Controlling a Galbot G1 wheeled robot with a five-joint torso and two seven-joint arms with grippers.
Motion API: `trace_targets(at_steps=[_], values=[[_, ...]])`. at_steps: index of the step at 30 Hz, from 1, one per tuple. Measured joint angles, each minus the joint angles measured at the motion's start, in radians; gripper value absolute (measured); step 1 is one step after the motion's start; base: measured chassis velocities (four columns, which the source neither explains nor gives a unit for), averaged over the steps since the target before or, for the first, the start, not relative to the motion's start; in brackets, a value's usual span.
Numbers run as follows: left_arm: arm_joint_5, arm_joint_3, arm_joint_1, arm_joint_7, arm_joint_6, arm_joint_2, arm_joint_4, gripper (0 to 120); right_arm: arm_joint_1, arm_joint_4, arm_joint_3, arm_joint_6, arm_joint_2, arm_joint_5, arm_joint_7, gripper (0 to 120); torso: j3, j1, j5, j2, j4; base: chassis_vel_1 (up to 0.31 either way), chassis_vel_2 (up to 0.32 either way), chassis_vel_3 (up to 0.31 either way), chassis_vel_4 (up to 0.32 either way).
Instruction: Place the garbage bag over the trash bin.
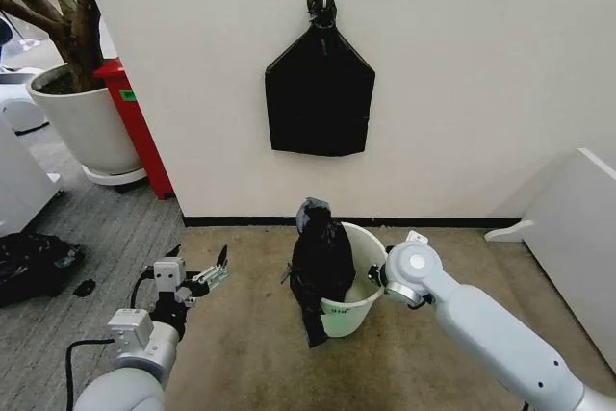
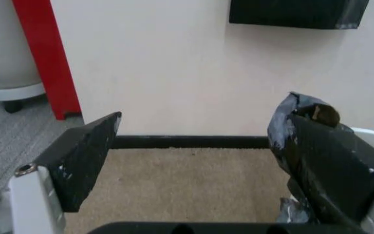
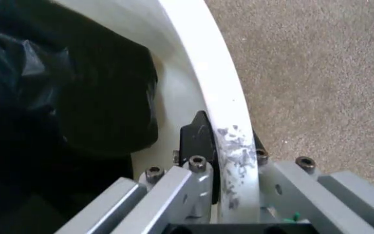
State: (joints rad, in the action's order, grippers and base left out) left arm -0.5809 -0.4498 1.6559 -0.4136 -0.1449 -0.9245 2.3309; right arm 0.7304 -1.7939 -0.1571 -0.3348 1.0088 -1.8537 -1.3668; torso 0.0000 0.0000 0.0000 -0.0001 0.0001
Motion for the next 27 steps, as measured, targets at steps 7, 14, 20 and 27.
trace_targets(at_steps=[7, 14, 20, 27], values=[[-0.003, 0.004, -0.004, -0.015, -0.001, 0.004, -0.001, 100, 0.015, 0.018, 0.002, -0.015, 0.0, 0.028, 0.031, 0, 0.0, 0.0, -0.0005, 0.0, -0.0002, 0.0, 0.0, 0.0, 0.0], [-0.002, 0.004, 0.0, -0.016, 0.001, -0.004, 0.002, 100, 0.036, 0.017, 0.008, -0.024, -0.002, 0.051, 0.045, 0, 0.0, 0.0, -0.0004, 0.0, -0.0003, 0.0, 0.0, 0.0, 0.0], [0.001, 0.007, -0.003, -0.014, 0.002, -0.006, 0.001, 100, 0.03, -0.003, 0.017, -0.025, -0.009, 0.016, 0.048, 2, 0.0, 0.0, 0.0002, 0.0, -0.0002, 0.0, 0.0, 0.0, 0.0], [0.008, 0.009, 0.001, -0.01, 0.002, -0.017, -0.001, 100, 0.0, -0.028, 0.031, -0.003, -0.012, -0.033, 0.035, 20, 0.0, 0.0, 0.0003, 0.0, 0.0, 0.0, 0.0, 0.0, 0.0]])
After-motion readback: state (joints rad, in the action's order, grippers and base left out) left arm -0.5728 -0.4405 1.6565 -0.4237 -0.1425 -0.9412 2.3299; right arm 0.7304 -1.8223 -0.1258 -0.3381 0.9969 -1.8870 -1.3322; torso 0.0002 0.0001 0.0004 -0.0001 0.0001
